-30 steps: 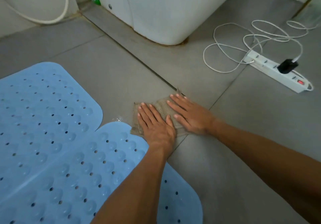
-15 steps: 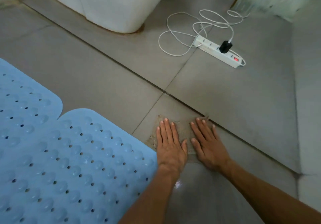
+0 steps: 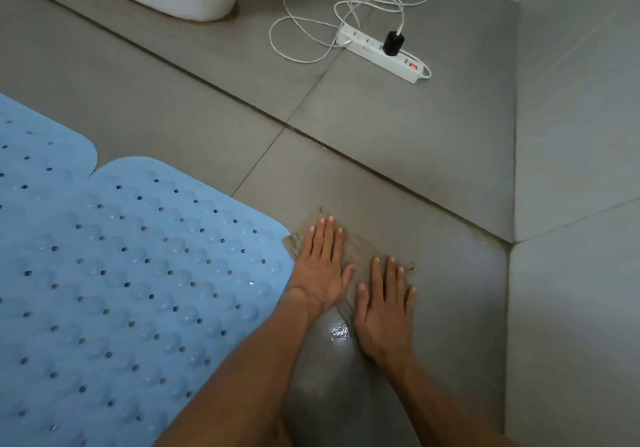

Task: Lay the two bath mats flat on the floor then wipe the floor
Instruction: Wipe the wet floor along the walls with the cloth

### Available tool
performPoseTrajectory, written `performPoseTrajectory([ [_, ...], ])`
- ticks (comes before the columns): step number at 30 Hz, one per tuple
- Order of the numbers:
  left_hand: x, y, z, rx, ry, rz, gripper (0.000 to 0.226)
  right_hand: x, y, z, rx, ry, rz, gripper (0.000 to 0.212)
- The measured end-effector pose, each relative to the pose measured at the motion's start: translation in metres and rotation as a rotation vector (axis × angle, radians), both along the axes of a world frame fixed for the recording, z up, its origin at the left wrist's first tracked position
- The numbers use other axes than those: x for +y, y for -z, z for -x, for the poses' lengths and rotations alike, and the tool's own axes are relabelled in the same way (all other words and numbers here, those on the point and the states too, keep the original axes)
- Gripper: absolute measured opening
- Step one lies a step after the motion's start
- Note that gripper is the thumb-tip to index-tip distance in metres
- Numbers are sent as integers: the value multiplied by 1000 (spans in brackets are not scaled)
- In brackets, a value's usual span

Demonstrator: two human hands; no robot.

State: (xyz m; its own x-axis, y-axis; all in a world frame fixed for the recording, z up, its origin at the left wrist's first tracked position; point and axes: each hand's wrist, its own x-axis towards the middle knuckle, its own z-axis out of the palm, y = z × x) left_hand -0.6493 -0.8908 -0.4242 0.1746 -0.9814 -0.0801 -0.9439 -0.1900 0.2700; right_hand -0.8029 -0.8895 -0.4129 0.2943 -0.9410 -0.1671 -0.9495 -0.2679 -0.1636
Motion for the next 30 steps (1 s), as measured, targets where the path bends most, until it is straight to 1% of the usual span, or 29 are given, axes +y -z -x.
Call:
performPoseTrajectory([
  [2, 6, 2, 0, 5, 10, 70, 69, 3, 0, 2, 17, 6, -73, 61],
  [4, 11, 1, -5, -38, 31, 86, 68, -4, -3, -1, 35, -4, -127, 62],
  [7, 18, -8, -9, -33, 101, -49, 68, -9, -9, -2, 73, 2, -222, 63],
  [10, 21, -11, -10, -42, 105, -107, 67, -8, -9, -1, 67, -19, -205, 64],
  [13, 22, -3, -7, -88, 107, -77, 67, -11, -1, 3, 56, -35, -159, 65],
  [16, 24, -3, -6, -125, 108, -69, 66, -11, 3, 4, 54, -47, -165, 66],
  [21, 26, -2, -4, -129, 103, -89, 66, -12, 6, 6, 50, -64, -148, 66],
  [27, 71, 0, 9, -115, 112, -55, 66, 23, 5, 24, 15, -90, -135, 65],
  [30, 106, 2, 16, -126, 87, -35, 73, 49, 4, 32, 1, -108, -116, 65],
])
